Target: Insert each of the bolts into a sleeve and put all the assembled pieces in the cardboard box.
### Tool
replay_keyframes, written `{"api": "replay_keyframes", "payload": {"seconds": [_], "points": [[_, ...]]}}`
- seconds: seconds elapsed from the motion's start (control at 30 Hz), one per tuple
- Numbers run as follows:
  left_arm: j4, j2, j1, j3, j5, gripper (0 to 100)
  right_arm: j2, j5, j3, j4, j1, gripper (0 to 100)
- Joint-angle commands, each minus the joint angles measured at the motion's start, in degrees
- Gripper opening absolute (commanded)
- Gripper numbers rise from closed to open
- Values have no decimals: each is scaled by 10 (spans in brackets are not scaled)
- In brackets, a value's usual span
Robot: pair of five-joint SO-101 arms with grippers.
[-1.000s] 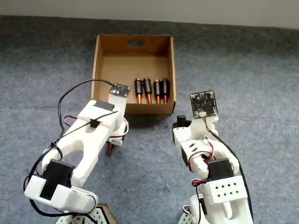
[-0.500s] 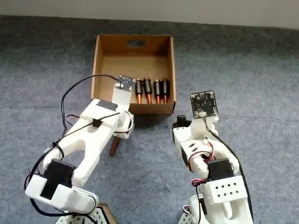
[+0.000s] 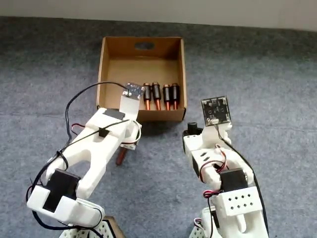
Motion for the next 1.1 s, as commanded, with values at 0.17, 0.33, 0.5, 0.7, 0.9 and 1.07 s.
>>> {"api": "replay_keyframes", "payload": {"seconds": [0.17,0.33,0.5,0.7,0.9,1.07], "points": [[-7,-3,-4,-4,-4,58,-11,0,-1,-11,6,6],[-7,-15,9,-4,-2,6,-12,-2,-1,-11,5,6],[-6,-101,41,38,-2,7,-12,-4,-1,-11,6,6],[-60,-324,37,146,-4,7,-12,-4,6,-43,4,6],[-144,-558,39,252,-2,7,-12,-1,21,-147,4,6],[-161,-673,39,280,-1,8,-11,0,20,-221,4,6]]}}
